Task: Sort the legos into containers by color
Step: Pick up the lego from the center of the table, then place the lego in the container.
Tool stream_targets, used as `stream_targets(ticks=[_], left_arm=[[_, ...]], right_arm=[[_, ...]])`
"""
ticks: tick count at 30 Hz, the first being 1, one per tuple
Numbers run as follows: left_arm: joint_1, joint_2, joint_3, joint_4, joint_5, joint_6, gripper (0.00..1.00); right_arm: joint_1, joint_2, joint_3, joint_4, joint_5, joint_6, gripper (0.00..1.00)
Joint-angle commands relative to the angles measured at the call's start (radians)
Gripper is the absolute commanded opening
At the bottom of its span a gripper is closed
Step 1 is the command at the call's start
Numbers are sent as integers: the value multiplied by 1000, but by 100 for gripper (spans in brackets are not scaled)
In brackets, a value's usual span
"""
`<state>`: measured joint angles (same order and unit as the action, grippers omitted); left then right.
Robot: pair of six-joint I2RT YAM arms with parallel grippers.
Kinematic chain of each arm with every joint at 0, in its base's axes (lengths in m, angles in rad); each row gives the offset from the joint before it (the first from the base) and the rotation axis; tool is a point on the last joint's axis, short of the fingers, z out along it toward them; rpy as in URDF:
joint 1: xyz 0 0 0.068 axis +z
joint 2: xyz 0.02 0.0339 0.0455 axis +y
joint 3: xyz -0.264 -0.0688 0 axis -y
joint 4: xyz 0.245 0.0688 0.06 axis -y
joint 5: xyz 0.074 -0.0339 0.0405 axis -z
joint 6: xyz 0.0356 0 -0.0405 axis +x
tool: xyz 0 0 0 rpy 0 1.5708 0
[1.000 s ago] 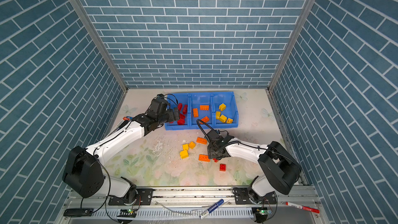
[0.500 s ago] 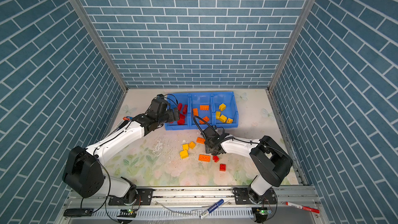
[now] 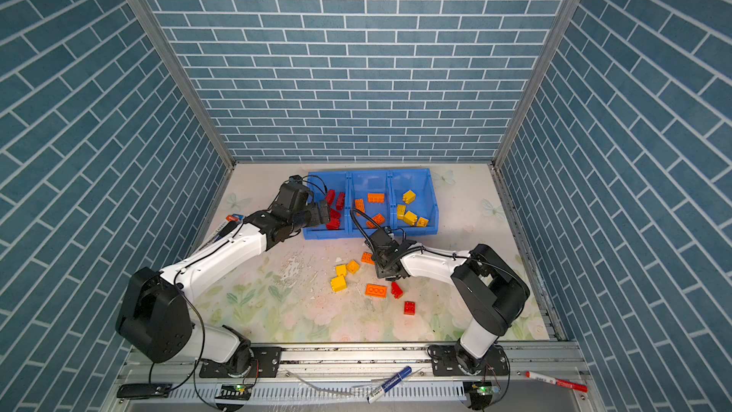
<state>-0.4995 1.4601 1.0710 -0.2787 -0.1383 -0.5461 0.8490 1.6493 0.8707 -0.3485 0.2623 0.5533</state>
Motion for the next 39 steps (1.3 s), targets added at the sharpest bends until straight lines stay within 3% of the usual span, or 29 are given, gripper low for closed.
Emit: stream_targets(ticks=[1, 8, 12, 27, 32, 39], left_arm=[[7, 0, -12, -11, -15, 2, 99], [-11, -59, -27, -44, -42, 39, 99], [-26, -95, -55, -57, -40, 54, 99], [-37, -139, -149, -72, -30, -8, 99], [-38, -134, -151, -70, -29, -4, 99], [-36, -117, -144, -65, -37, -7, 99]], right_arm=[[-2, -12, -43, -83, -15, -30, 64], [-4, -155, 17, -55, -24, -114, 61], [-7, -162, 87, 13, -37, -172, 61], [-134, 257, 465, 196, -2, -293, 62], [-134, 293, 524, 146, -68, -309, 74], [-99, 139, 357, 110, -234, -403, 86]])
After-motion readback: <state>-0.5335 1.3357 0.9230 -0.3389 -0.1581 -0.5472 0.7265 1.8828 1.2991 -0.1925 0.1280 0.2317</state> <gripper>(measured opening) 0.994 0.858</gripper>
